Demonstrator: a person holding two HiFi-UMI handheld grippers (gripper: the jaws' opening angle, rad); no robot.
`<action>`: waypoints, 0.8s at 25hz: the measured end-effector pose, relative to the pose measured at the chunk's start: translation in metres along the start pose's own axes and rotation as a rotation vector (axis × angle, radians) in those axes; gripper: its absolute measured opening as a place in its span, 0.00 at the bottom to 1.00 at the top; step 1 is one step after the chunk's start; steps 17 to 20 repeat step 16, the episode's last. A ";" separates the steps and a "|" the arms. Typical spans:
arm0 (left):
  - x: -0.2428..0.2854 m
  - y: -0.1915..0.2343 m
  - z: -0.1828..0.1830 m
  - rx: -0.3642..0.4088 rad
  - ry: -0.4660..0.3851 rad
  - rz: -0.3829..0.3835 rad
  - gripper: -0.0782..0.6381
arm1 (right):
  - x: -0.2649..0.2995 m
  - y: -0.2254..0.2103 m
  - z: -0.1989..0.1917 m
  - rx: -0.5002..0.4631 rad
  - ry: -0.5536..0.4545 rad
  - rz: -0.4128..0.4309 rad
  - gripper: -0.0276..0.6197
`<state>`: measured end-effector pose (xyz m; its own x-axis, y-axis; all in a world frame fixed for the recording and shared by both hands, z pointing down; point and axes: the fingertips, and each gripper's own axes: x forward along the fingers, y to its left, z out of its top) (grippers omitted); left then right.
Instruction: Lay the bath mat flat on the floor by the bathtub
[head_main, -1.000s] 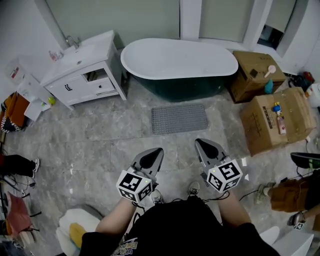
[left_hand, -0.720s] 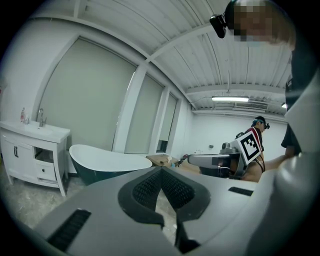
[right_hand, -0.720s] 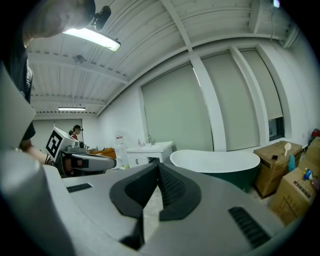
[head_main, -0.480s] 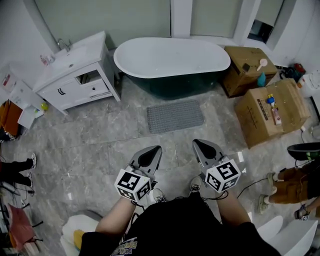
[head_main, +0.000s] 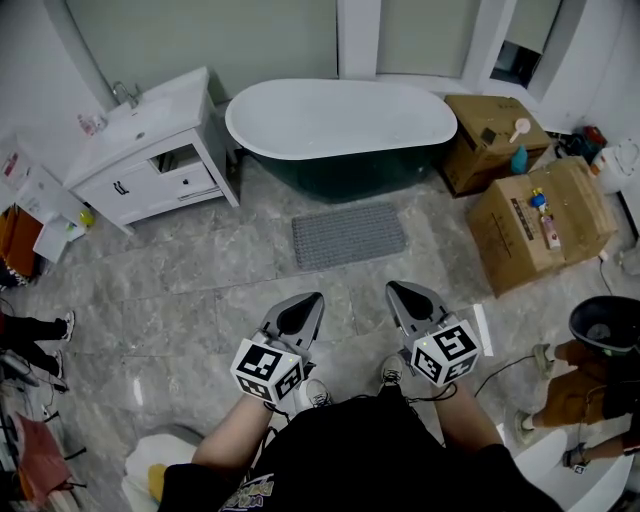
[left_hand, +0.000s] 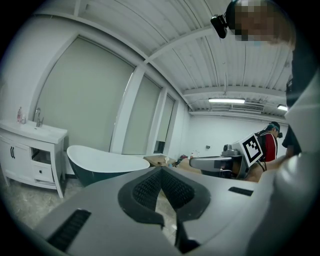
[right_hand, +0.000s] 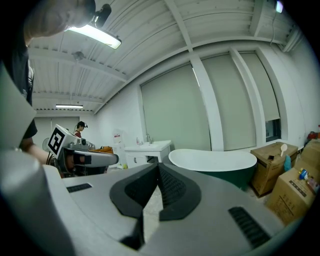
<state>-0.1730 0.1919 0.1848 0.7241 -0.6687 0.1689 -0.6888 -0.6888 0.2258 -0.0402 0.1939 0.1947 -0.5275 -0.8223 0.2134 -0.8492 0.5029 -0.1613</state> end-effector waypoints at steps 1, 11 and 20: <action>0.000 0.001 0.000 0.000 0.000 -0.001 0.13 | 0.001 0.000 0.000 -0.001 0.001 0.000 0.07; 0.008 0.006 -0.004 -0.011 0.003 0.000 0.13 | 0.006 -0.005 -0.004 0.007 0.015 -0.004 0.07; 0.014 0.007 -0.006 -0.019 0.002 0.000 0.13 | 0.007 -0.009 -0.007 0.011 0.020 -0.006 0.07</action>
